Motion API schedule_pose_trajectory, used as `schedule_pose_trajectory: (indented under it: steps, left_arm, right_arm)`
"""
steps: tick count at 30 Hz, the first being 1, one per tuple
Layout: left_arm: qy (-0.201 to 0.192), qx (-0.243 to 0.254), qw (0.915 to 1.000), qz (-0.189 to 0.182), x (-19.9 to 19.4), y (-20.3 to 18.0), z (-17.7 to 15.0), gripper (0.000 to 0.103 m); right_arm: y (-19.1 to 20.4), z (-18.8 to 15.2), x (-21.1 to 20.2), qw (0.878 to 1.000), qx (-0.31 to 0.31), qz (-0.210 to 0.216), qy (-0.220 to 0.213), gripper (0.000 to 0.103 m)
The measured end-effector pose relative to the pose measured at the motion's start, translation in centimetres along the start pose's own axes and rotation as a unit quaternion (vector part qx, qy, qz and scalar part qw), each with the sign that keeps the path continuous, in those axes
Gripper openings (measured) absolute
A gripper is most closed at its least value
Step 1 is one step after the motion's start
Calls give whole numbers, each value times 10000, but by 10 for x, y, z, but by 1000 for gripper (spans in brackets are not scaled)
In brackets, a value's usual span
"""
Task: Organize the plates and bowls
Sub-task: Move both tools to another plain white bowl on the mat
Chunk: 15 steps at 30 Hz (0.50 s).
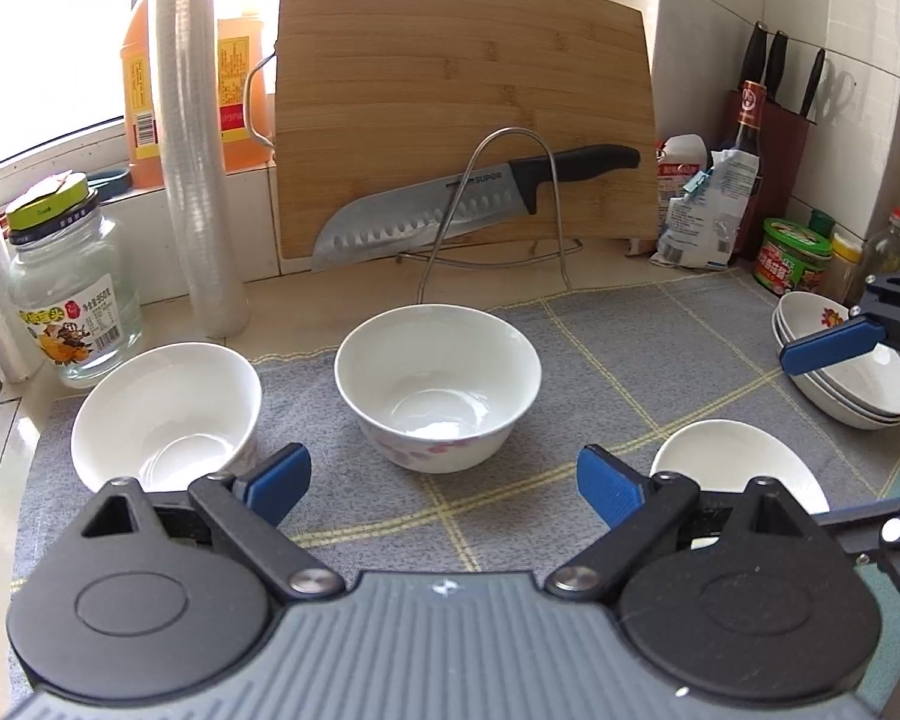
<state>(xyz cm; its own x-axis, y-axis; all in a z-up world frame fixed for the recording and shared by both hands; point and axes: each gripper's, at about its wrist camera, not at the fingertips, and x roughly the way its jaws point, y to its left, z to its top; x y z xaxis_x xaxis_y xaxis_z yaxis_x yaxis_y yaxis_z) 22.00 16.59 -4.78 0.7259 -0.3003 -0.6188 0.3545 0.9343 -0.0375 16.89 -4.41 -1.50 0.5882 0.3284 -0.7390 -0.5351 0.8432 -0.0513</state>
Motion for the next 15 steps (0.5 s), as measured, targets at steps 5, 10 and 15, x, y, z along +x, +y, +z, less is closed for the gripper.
schedule_pose_trajectory:
  steps: [5, 10, 15]
  left_arm:
    - [-76, 106, 9996, 253, 8, 1, -2, 95]
    - [-117, 374, 9985, 369, 18, -3, -3, 95]
    - [-86, 476, 9980, 408, 31, -4, -3, 96]
  right_arm:
    - [-5, 14, 12, 9999, 55, -64, 75, 103]
    - [-12, 29, 26, 9996, 228, 29, 134, 103]
    - [-18, 47, 43, 9995, 202, 130, 180, 103]
